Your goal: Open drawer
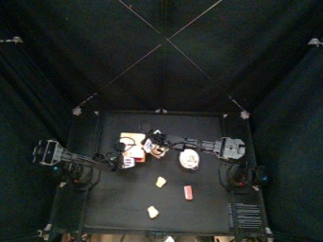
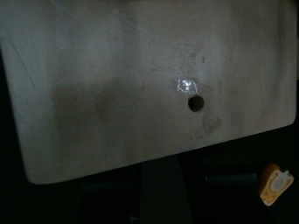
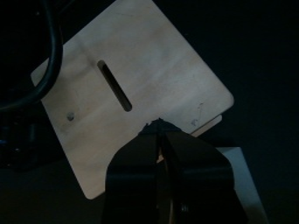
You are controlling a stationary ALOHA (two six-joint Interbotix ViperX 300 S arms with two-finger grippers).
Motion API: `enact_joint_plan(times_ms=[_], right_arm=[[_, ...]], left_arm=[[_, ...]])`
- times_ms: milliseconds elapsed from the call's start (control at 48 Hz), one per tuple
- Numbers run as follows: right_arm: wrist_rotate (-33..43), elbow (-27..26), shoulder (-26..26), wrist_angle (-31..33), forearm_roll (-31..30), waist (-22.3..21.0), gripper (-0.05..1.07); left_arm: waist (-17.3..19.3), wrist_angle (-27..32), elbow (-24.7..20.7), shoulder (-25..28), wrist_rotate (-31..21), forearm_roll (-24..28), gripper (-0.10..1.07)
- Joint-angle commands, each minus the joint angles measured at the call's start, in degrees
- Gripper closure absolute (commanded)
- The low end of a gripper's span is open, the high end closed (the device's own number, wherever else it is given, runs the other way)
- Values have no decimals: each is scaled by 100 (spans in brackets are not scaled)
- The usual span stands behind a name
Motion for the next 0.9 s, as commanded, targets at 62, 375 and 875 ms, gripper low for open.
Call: enact_joint_plan(times_ms=[62,375,875], right_arm=[[-18,-105,-123,62,-9,-26,67],[-9,-123,-123,141,9,-44,67],[-9,-176,-123,141,26,-53,67]], left_arm=[[-79,26,-44,-26,0,53,52],[-580,123,-44,-9,-132,-185,53],[-1529,677,-114,-97,-703,-378,53]])
